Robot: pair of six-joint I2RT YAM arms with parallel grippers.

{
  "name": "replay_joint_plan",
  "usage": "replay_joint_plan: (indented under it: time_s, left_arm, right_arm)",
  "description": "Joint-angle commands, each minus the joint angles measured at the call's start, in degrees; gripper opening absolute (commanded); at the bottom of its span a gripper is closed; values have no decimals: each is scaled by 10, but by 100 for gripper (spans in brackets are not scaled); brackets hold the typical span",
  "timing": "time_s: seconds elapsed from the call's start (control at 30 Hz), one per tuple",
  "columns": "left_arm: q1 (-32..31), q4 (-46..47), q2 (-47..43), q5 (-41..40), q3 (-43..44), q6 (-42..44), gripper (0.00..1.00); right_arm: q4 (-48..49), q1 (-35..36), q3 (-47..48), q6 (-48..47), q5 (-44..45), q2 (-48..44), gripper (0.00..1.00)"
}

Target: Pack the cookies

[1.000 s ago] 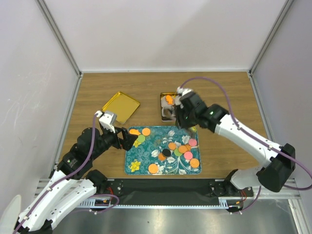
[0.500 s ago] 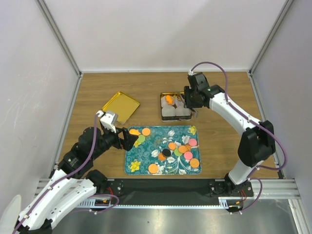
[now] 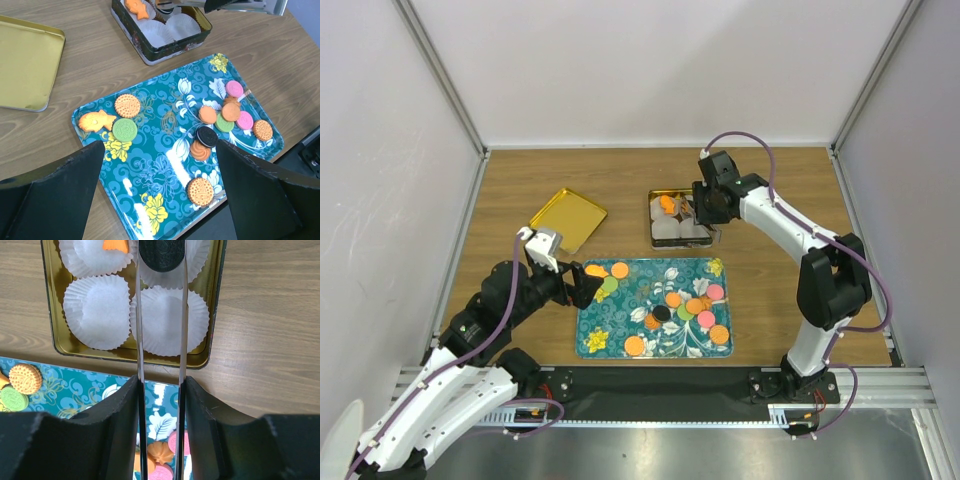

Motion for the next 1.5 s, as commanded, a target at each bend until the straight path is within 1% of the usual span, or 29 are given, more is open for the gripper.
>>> replay_joint_plan:
  time_s: [0.0,0.1,0.17,0.3,0.47,0.57,0.6,0.67,0.7,0.73,0.8,0.83,0.87,1.07,1.2,1.3,1.47]
  left_arm:
    - [-6,6,3,-9,14,5,100]
    - [-6,6,3,-9,14,5,100]
    - [-5,7,3,-10,14,4,100]
    - [-5,6,3,-11,14,4,100]
    - [-5,6,1,-12,14,4,100]
    - [-6,6,1,-12,14,4,100]
    - [-6,6,1,-11,14,4,100]
    - [-5,6,-1,-11,15,4,100]
    - [-5,7,-4,-11,15,5,100]
    - [-6,6,-5,-12,14,5,100]
    - [-5,7,-6,-9,14,3,100]
    - [-7,8,-7,-9,14,4,100]
    - [-6,7,-8,-8,14,3,100]
    - [-6,9,-9,-5,14,4,100]
    - [-7,8,-6,-4,14,4,100]
    - [-6,7,-5,-4,14,4,100]
    - [-7,7,-3,-5,14,4,100]
  right_arm:
    - [22,-2,21,-6,9,-6,45]
    - [22,-2,24,-8,15,-15,53]
    - [19,-2,32,-9,16,-21,56]
    - [4,-2,48,-10,15,-27,58]
    - [-17,15,50,-9,27,-57,57]
    - [-29,48,38,-5,32,-101,56]
    - [-28,59,18,-3,31,-118,56]
    - [-32,103,-4,2,41,-162,56]
    - [-38,122,-31,8,46,-176,56]
    - [-41,156,-45,11,49,-206,56]
    - [-54,198,-76,27,64,-233,56]
    - [-55,215,-110,34,68,-264,56]
    - [-56,253,-125,42,70,-276,56]
    - [-100,365,-217,104,75,-346,55]
    - [-109,390,-246,133,75,-377,54]
    - [-94,397,-269,141,59,-391,53]
    - [-81,408,-292,154,46,-393,52]
